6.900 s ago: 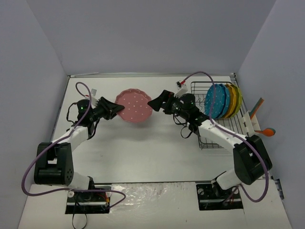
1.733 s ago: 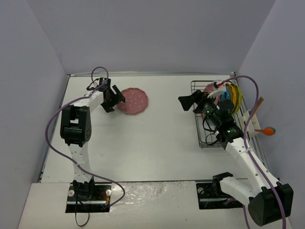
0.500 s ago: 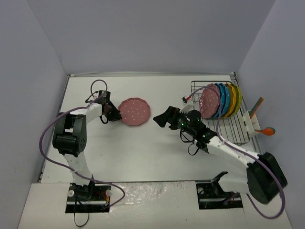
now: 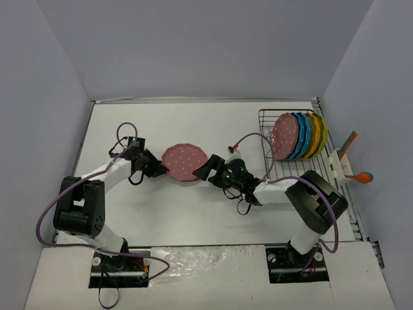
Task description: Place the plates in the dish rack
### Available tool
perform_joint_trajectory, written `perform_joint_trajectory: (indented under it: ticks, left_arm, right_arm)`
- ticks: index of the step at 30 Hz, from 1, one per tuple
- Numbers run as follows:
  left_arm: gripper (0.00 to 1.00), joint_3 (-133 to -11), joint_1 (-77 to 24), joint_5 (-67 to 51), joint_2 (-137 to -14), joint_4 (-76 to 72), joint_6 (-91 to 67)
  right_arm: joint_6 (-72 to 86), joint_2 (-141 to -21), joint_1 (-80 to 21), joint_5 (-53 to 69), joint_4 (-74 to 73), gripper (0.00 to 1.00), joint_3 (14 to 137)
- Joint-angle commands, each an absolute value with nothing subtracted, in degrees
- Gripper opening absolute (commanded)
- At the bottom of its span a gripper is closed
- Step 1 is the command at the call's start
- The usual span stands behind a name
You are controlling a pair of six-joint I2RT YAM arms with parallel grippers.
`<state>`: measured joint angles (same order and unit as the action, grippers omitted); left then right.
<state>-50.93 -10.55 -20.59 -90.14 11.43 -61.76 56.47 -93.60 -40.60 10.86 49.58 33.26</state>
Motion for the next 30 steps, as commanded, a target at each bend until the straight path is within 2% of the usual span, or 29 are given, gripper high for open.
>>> perform_joint_trajectory:
  ticks: [1, 22, 26, 30]
  left_arm:
    - [0.00, -52.44, -10.81, -25.28, -83.13, 2.88, -66.37]
    - [0.00, -47.49, -10.90, -28.18, -78.78, -1.26, -68.55]
    - [0.00, -45.89, -10.90, -28.71, -77.90, -1.08, -67.97]
    - [0.00, -44.51, -10.90, -28.85, -77.32, -0.94, -67.45]
  right_arm:
    - [60.31, -96.07, -40.92, 9.42, 60.35, 1.00, 34.12]
    - [71.05, -112.97, -40.46, 10.49, 73.48, 0.97, 38.29]
    - [72.70, -114.87, -39.93, 10.07, 75.42, 0.91, 38.82]
    - [72.48, -115.09, -39.70, 9.42, 76.23, 0.75, 38.86]
